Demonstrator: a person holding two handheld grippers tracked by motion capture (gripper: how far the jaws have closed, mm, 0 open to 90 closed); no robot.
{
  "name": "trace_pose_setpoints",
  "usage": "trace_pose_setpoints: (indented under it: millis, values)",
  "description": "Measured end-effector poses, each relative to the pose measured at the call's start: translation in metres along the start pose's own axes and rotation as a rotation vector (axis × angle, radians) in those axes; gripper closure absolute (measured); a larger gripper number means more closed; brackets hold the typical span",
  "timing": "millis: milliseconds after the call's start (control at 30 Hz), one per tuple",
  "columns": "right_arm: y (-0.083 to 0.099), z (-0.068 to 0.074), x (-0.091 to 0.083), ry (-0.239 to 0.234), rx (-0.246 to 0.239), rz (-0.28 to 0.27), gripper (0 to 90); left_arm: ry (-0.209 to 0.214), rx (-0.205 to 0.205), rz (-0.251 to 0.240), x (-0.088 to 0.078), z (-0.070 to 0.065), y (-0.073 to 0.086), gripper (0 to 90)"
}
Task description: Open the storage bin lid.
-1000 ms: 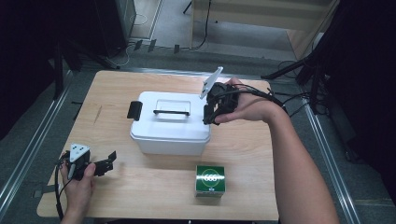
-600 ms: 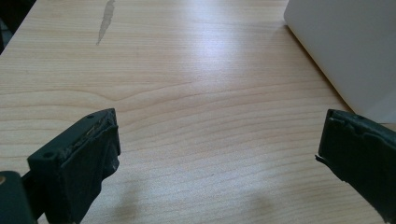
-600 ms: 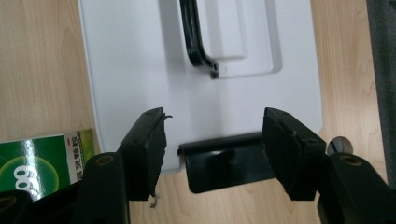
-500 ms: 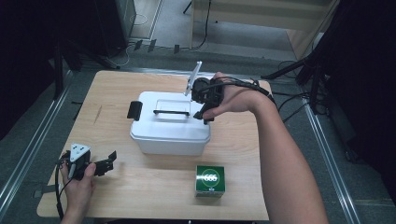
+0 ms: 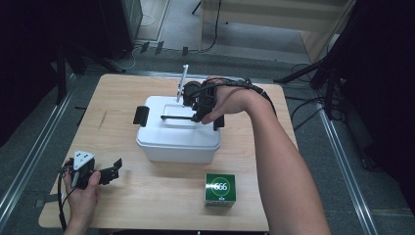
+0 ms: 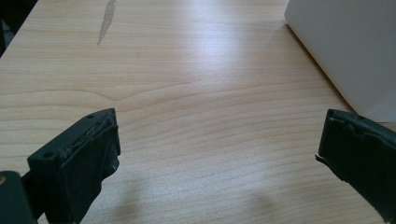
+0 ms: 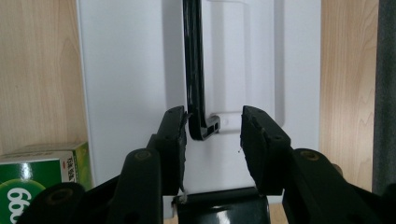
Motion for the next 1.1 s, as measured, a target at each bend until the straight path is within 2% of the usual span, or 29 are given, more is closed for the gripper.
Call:
trace_pose_setpoints:
  millis: [67, 100, 133, 300, 633, 667, 833, 867, 900, 1100]
  values:
    - [-0.003, -0.001, 0.001, 0.002, -0.011, 0.007, 63.6, -0.001, -0.001, -0.001, 0.0, 0.0, 0.0, 0.0]
    - [-0.004, 0.0, 0.001, -0.005, 0.0, 0.01, 64.0, -0.002, -0.001, -0.002, 0.0, 0.0, 0.0, 0.0]
    - [-0.007, -0.002, 0.002, -0.004, -0.015, 0.0, 64.5, -0.002, 0.002, 0.0, -0.001, -0.001, 0.001, 0.0]
    - [-0.013, -0.004, 0.007, -0.013, -0.009, 0.01, 67.9, -0.002, 0.001, -0.002, -0.001, 0.0, 0.001, 0.0]
    - [-0.032, -0.004, 0.016, -0.02, -0.048, 0.012, 74.0, 0.005, -0.009, -0.003, -0.001, 0.0, 0.0, 0.0]
    - [-0.033, -0.003, 0.017, -0.024, -0.04, 0.019, 74.5, 0.006, -0.009, -0.003, -0.001, 0.0, 0.0, 0.0]
    - [-0.038, -0.004, 0.022, -0.029, -0.058, 0.019, 76.5, 0.006, -0.023, -0.007, -0.002, 0.001, 0.0, 0.0]
    - [-0.038, -0.003, 0.022, -0.031, -0.047, 0.021, 77.1, 0.008, -0.025, -0.008, -0.002, 0.001, 0.0, 0.0]
    - [-0.039, -0.004, 0.023, -0.032, -0.063, 0.017, 77.8, 0.008, -0.025, -0.008, -0.002, 0.002, 0.0, 0.0]
    - [-0.041, -0.006, 0.024, -0.028, -0.058, 0.013, 80.7, 0.007, -0.018, -0.004, -0.001, 0.001, 0.001, 0.0]
Point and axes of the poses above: each handheld gripper's, and its own axes: x roughly forward along the jaws, y roughly out of its underside, z roughly to its left, the point moved 10 cm from there along x, roughly forward along the jaws, and after that the axes turned 10 degrees about -x, right-handed, at the moved point
